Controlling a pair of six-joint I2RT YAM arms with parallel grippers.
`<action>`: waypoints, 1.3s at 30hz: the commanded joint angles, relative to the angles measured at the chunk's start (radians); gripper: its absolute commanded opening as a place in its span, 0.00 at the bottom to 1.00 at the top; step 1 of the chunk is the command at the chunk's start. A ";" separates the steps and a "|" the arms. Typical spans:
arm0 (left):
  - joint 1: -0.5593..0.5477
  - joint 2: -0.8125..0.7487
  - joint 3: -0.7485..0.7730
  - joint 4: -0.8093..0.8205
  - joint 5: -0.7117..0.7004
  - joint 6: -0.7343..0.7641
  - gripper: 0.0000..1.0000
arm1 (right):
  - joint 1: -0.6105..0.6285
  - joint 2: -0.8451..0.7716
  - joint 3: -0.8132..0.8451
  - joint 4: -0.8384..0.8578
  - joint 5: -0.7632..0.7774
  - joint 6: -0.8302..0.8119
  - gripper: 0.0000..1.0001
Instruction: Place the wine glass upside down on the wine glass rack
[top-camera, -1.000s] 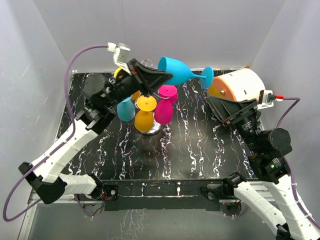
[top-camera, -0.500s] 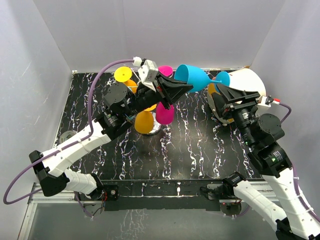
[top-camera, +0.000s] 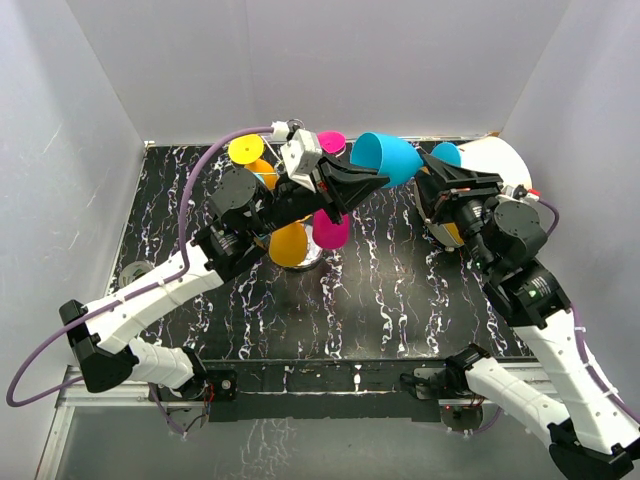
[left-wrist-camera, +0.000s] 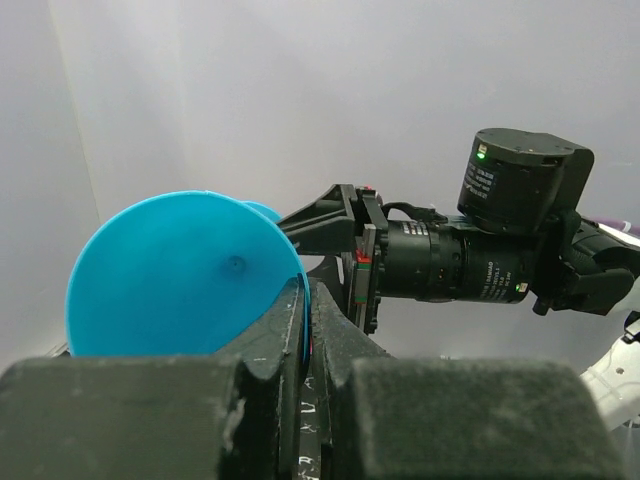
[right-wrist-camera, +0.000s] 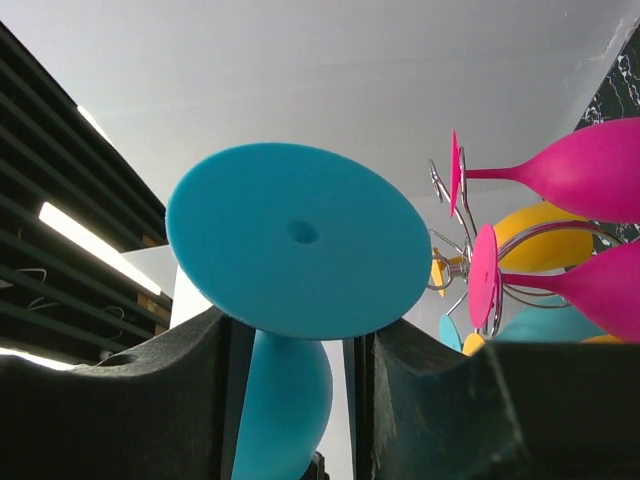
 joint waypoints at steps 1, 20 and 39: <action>-0.008 -0.037 -0.003 0.044 0.059 0.026 0.00 | 0.003 0.029 0.052 0.046 0.024 0.050 0.35; -0.008 -0.105 -0.070 -0.012 0.022 0.012 0.16 | 0.002 0.024 -0.012 0.168 0.069 0.009 0.00; -0.008 -0.187 0.031 -0.405 -0.160 -0.209 0.57 | 0.003 -0.143 -0.153 0.362 0.036 -0.651 0.00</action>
